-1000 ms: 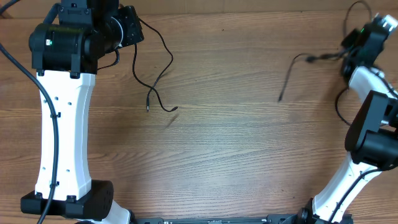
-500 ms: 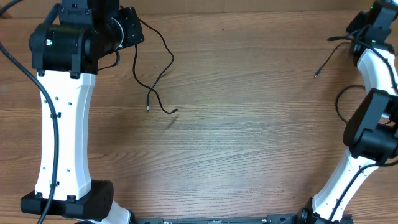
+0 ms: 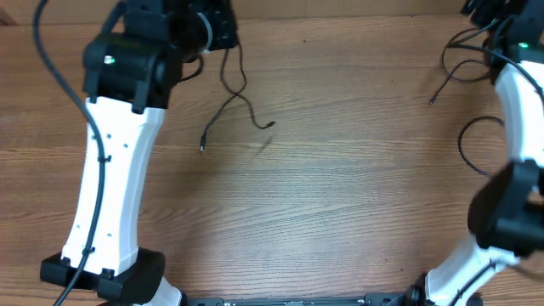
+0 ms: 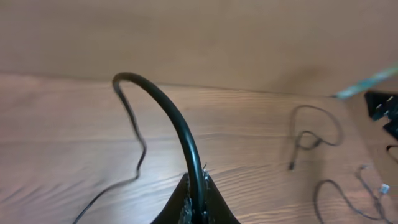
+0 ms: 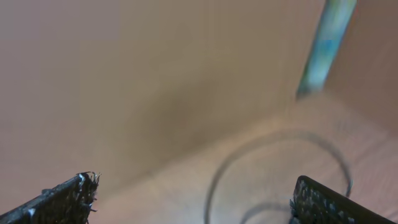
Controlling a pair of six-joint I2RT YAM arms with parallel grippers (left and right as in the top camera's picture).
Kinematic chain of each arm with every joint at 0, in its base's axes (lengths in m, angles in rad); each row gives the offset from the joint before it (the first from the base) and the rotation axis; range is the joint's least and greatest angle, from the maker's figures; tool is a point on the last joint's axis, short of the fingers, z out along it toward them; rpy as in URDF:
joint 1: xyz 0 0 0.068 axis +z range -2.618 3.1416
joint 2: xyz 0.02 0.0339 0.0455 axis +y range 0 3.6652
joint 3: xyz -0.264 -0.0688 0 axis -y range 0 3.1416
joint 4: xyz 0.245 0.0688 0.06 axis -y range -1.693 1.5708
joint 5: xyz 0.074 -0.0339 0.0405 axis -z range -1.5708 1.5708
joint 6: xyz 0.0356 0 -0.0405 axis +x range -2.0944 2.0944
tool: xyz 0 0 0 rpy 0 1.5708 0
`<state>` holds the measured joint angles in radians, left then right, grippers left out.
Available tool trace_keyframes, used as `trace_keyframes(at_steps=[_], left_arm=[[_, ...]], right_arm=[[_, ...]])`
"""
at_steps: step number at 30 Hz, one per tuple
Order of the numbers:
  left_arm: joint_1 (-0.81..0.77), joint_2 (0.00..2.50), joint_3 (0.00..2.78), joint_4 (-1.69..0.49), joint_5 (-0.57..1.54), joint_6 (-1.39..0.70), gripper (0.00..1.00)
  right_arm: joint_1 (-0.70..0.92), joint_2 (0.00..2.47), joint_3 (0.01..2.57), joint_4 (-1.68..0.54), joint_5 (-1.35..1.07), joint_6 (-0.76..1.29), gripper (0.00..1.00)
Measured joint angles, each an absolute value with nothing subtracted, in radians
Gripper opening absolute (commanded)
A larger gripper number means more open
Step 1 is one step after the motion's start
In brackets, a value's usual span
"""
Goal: Untangle cables
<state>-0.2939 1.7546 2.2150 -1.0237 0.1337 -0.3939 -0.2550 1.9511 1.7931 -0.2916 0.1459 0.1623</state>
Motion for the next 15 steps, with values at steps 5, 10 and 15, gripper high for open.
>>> trace_keyframes(at_steps=[5,10,15], left_arm=[[-0.368,1.766,2.215,-0.915,0.227,-0.393,0.04],[-0.474,1.766,2.215,-0.843,0.274,-0.394,0.04],[-0.585,1.767,2.215,-0.713,0.302,-0.393,0.04]], right_arm=[[-0.267,1.773,1.795,-0.319,0.146,0.157,1.0],[-0.301,1.681,1.795,-0.399,0.146,0.155,1.0],[-0.363,1.645,1.795,-0.437,0.146,0.155,1.0]])
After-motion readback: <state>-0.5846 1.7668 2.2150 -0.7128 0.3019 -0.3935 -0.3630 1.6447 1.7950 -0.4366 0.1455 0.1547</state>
